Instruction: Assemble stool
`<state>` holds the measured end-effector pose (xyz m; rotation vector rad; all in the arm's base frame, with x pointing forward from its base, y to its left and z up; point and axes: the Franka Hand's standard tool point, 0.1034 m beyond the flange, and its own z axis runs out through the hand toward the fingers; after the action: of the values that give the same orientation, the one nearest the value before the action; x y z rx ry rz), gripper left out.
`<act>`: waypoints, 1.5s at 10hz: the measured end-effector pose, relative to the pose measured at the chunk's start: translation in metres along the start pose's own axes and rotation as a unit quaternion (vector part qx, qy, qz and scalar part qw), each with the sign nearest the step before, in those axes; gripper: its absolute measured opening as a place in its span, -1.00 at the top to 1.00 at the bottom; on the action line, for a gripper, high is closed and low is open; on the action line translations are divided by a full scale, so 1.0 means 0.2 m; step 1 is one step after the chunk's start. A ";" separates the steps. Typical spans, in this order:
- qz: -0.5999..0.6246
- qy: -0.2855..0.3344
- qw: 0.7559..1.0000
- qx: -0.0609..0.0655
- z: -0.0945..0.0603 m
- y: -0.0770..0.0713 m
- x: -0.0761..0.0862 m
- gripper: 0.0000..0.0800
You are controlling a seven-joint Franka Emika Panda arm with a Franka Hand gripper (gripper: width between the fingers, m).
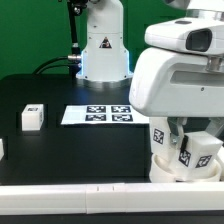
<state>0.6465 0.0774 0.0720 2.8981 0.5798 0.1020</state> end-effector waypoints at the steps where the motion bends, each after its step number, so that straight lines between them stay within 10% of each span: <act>1: 0.067 0.000 0.998 0.003 0.00 -0.01 0.00 0.13; 4: 0.221 0.003 0.975 0.008 0.00 0.00 0.00 0.13; 7: 0.461 0.020 0.886 0.038 0.03 -0.01 0.00 0.13; 10: 0.526 0.014 0.849 0.036 0.03 0.00 -0.01 0.13; 15: 0.758 -0.013 0.652 0.024 0.05 0.03 -0.10 0.12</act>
Offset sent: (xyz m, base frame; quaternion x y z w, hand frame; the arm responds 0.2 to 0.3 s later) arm 0.0014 -0.0172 0.0075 -0.0300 0.0304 0.2814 0.9586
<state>0.6324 0.0620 0.0622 2.4517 -1.9087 0.2322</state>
